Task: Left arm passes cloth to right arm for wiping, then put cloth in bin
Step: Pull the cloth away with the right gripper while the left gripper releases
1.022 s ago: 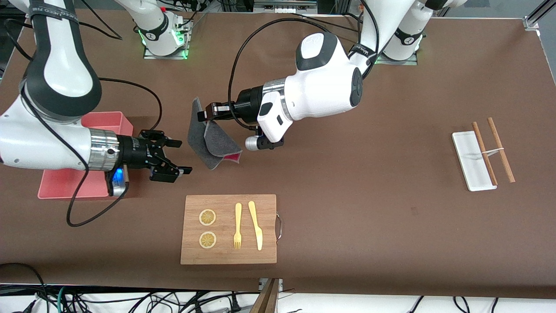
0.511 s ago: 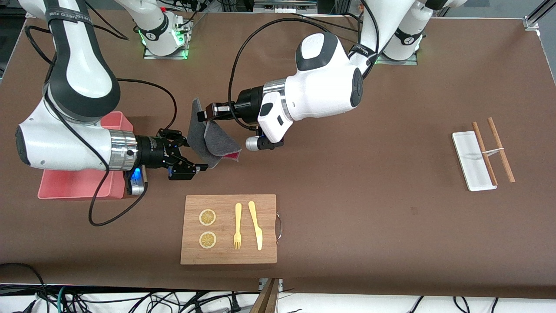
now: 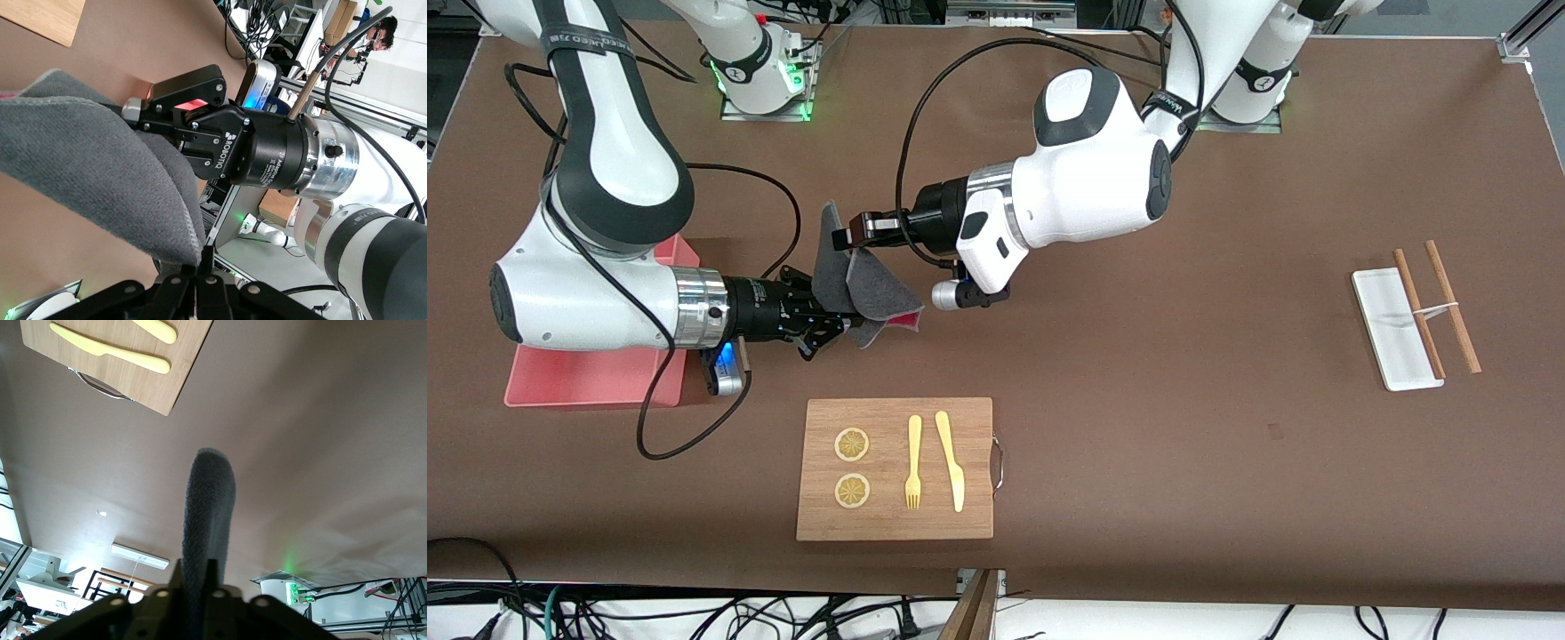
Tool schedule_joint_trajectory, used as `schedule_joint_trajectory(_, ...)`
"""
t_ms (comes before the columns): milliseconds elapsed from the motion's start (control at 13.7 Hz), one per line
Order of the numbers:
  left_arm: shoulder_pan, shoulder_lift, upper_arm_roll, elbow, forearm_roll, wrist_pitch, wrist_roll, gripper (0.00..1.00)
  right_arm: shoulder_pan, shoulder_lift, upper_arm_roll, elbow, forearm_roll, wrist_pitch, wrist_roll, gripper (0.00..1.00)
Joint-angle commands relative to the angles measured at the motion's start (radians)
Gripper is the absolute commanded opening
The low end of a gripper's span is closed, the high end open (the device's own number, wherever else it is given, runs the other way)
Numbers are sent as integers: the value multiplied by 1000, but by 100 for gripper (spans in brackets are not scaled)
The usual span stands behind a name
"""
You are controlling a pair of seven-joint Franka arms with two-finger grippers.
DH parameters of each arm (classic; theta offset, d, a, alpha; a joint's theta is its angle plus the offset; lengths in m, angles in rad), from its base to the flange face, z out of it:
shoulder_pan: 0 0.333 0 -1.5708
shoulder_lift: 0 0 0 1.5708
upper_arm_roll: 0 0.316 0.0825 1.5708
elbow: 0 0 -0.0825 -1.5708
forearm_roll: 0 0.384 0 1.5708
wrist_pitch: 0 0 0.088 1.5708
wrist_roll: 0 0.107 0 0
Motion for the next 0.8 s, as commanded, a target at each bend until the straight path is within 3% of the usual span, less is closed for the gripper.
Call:
schedule_joint_trajectory(0, -1, -4, 6, 8, -35, 1, 2, 0, -5, -2, 3, -1, 16, -5, -16, 0)
schedule_joint_trajectory(438, 5, -7, 6, 8, -36, -1, 6, 2, -13, -1, 1, -1, 18, -6, -33, 0)
schedule_joint_trajectory(511, 12, -10, 6, 7, -36, -2, 8, 39, -15, 3, 1, -1, 16, -9, -36, 0)
schedule_joint_trajectory(584, 19, -16, 6, 1, -35, -7, 12, 99, -15, 6, 1, -1, 15, -17, -51, 0)
schedule_joint_trajectory(730, 54, -49, 6, -42, -35, -14, 12, 100, -16, 15, 0, -2, 4, -51, -88, 0)
